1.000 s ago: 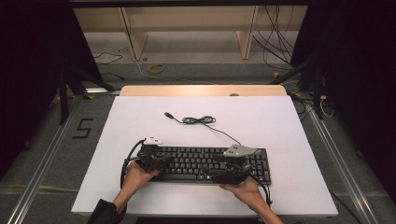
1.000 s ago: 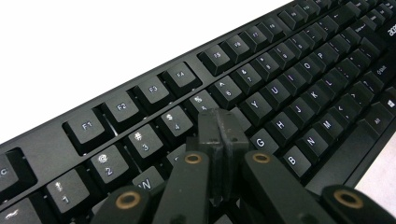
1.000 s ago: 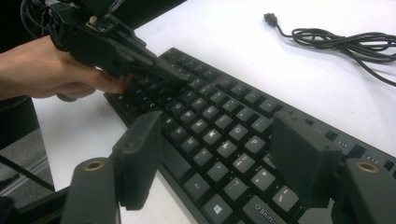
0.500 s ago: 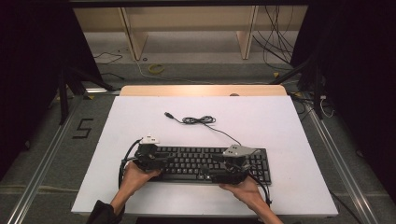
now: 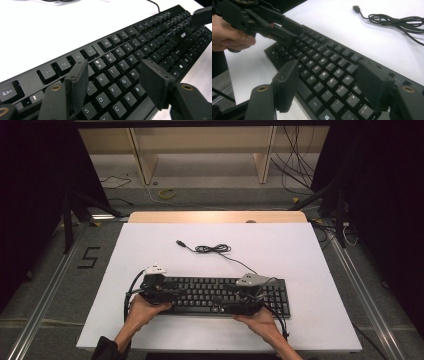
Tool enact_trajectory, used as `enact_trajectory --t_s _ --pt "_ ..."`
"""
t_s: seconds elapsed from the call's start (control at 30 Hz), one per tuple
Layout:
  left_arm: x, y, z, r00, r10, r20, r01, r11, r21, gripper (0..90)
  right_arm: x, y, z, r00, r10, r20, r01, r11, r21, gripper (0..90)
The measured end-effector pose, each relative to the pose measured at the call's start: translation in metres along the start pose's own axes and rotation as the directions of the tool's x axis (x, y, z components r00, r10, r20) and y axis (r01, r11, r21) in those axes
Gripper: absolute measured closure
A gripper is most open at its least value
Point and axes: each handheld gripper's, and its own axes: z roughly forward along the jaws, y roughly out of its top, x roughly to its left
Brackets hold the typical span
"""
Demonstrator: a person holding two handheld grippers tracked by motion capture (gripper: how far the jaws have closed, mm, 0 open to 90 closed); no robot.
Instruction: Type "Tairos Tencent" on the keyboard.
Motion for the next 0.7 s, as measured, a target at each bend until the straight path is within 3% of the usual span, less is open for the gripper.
enact_trajectory --t_s 0.3,0.7 --pt "-0.005 -0.002 -0.008 0.9998 -0.006 0.020 0.007 0.9992 -0.040 30.2 -0.004 0.005 0.009 0.9998 0.000 0.017 -0.001 1.000 0.014 37.3" --pt "-0.006 -0.009 -0.019 0.9992 -0.015 0.036 0.018 0.9953 -0.095 27.2 -0.010 0.012 0.022 0.9988 0.008 0.049 -0.010 0.998 0.058 50.7"
